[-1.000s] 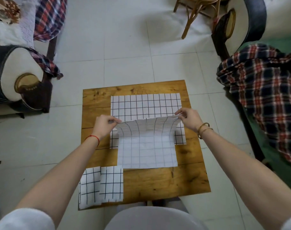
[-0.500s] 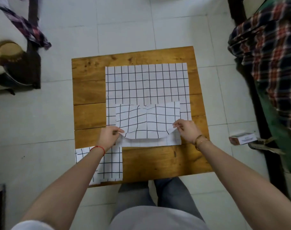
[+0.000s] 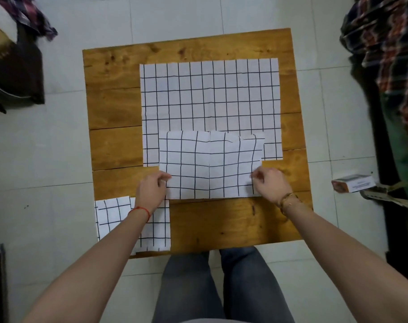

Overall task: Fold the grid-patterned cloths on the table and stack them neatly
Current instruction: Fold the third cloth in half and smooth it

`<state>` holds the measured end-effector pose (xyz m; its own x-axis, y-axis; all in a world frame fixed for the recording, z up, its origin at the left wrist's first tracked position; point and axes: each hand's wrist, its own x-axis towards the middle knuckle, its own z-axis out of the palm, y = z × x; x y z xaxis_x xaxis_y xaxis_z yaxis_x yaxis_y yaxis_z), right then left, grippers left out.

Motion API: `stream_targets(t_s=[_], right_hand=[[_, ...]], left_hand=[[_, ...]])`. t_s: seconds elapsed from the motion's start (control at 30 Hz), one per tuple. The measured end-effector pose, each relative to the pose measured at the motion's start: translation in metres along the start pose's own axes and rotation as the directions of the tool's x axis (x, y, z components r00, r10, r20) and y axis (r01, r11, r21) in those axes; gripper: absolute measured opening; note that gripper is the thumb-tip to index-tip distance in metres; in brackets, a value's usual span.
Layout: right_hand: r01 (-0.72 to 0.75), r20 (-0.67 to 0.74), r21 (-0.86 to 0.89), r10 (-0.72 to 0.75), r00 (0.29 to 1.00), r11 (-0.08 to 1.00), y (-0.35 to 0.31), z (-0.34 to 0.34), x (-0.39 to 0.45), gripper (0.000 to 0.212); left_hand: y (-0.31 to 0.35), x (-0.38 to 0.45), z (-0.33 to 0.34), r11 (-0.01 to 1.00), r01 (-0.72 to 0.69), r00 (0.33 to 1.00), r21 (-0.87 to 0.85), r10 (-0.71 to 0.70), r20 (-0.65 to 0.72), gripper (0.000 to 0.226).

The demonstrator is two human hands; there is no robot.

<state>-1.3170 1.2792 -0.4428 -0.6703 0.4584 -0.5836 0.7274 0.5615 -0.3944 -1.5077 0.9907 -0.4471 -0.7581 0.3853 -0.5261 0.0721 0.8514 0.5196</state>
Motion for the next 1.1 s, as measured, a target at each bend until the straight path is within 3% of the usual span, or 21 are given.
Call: stream_targets(t_s=[0.13, 0.2, 0.4, 0.53, 0.63, 0.77, 0.97, 1.03, 1.1], right_hand=[[-0.055, -0.358, 0.311, 0.17, 0.918, 0.949, -0.011, -0.013, 0.022, 0.016], [-0.086, -0.436, 0.434, 0.292, 0.851, 0.897, -0.016, -0.023, 0.039, 0.017], [-0.186, -0.305, 0.538, 0.396, 0.866, 0.822, -0.021, -0.036, 0.085, 0.027], [-0.228, -0.253, 0.53, 0.408, 0.877, 0.817, -0.023, -0.033, 0.099, 0.032], [-0.218, -0.255, 0.571, 0.423, 0.87, 0.792, -0.022, -0.028, 0.104, 0.024], [-0.191, -0.304, 0.632, 0.467, 0.83, 0.751, -0.022, -0.025, 0.109, 0.022], [-0.109, -0.366, 0.698, 0.483, 0.796, 0.708, -0.021, -0.028, 0.122, 0.012], [-0.062, -0.408, 0.678, 0.445, 0.797, 0.732, -0.024, -0.027, 0.123, 0.019], [-0.022, -0.505, 0.561, 0.363, 0.783, 0.827, -0.027, -0.023, 0.12, 0.033]], left_hand=[[0.012, 0.029, -0.006, 0.995, 0.013, 0.974, -0.095, -0.034, -0.225, 0.021], [0.017, 0.046, -0.008, 0.981, 0.051, 0.959, -0.189, -0.101, -0.264, 0.021], [0.032, 0.091, -0.005, 0.95, 0.187, 0.947, -0.25, -0.242, -0.211, 0.025], [0.041, 0.111, 0.004, 0.879, 0.314, 0.898, -0.36, -0.398, -0.186, 0.03], [0.044, 0.12, 0.01, 0.81, 0.325, 0.863, -0.489, -0.465, -0.197, 0.012], [0.039, 0.123, 0.011, 0.738, 0.309, 0.828, -0.6, -0.519, -0.212, 0.008], [0.037, 0.115, 0.017, 0.799, 0.203, 0.869, -0.566, -0.413, -0.271, 0.016], [0.037, 0.11, 0.016, 0.84, 0.152, 0.885, -0.521, -0.351, -0.307, 0.021], [0.034, 0.104, 0.016, 0.935, 0.049, 0.897, -0.351, -0.196, -0.397, 0.028]])
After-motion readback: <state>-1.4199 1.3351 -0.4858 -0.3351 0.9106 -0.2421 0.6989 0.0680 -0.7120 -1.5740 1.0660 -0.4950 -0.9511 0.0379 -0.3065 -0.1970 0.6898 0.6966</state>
